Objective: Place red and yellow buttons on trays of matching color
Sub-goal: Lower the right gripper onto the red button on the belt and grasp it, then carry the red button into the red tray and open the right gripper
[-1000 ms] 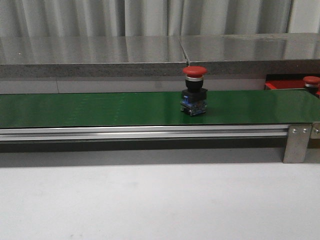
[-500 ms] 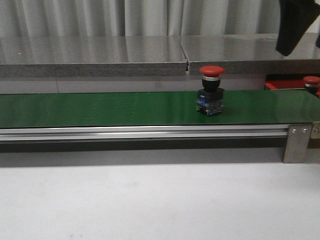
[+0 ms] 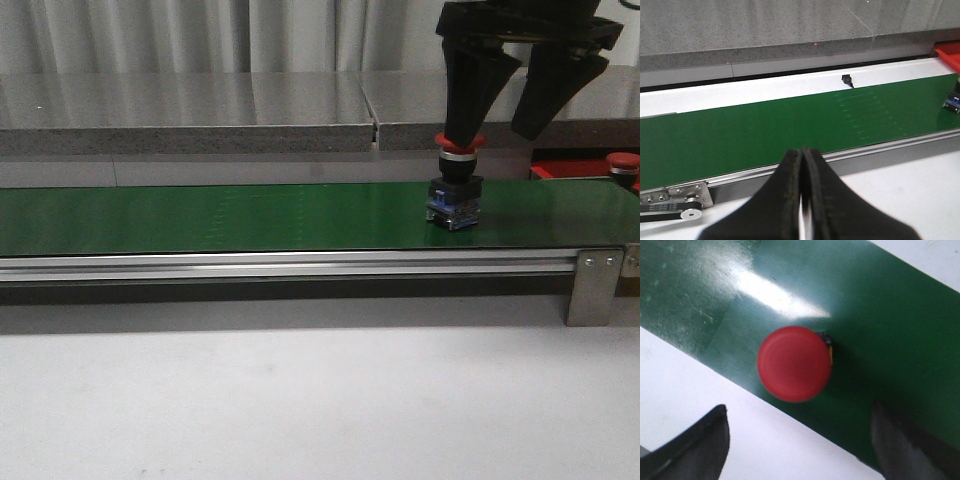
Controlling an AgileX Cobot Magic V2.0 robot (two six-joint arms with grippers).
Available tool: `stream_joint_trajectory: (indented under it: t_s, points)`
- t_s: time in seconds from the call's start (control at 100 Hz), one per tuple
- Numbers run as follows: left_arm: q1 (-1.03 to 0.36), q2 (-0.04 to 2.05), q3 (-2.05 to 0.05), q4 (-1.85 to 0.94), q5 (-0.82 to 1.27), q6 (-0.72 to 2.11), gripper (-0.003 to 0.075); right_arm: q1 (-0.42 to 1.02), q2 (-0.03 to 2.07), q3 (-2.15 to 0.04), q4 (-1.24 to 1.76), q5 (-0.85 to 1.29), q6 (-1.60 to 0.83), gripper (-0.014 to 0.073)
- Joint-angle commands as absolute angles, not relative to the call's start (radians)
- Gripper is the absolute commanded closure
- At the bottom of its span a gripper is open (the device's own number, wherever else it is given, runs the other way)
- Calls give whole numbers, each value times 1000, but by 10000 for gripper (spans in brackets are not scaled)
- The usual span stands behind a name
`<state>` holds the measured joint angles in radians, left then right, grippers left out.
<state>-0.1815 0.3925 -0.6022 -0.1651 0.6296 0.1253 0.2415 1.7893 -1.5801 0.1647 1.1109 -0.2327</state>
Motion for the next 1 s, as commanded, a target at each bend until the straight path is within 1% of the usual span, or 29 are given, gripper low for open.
stream_joint_trajectory:
  t_s: [0.0,0.18,0.22,0.27,0.29,0.32,0.4,0.48,0.52,0.61,0.75,0.84,0.99]
  points:
    - [-189,398,-626,-176,560,116,739,240,1768,-1622,181,1077,-253,15]
    - [-189,398,-626,-176,560,116,739,240,1799,-1622,175,1019,-253,16]
    - [-189,398,-626,-176,560,116,739,240,1804,-1622,170,1014,-253,34]
    - [-189,398,-626,-176,560,116,739,240,1810,-1622,166,1008,-253,88]
    - [-189,398,-626,-176,560,116,739,240,1813,-1622,164,1007,-253,132]
    - [-189,398,-626,-176,560,116,739,239,1814,-1621,164,1005,-253,169]
    - [-189,398,-626,-176,560,116,739,238,1815,-1621,162,999,-253,327]
    - [-189,398,-626,-176,560,116,739,237,1815,-1621,161,986,-253,416]
    - [-189,398,-626,-176,560,116,739,237,1813,-1621,161,982,-253,443]
    - [-189,398,-626,-176,560,116,739,237,1805,-1621,158,978,-252,466]
    - [-189,398,-626,-176,560,116,739,219,1769,-1622,140,966,-252,466]
    - [-189,398,-626,-176,560,116,739,178,1743,-1628,140,956,-249,466]
    - [-189,398,-626,-176,560,116,739,65,1729,-1674,140,961,-208,466]
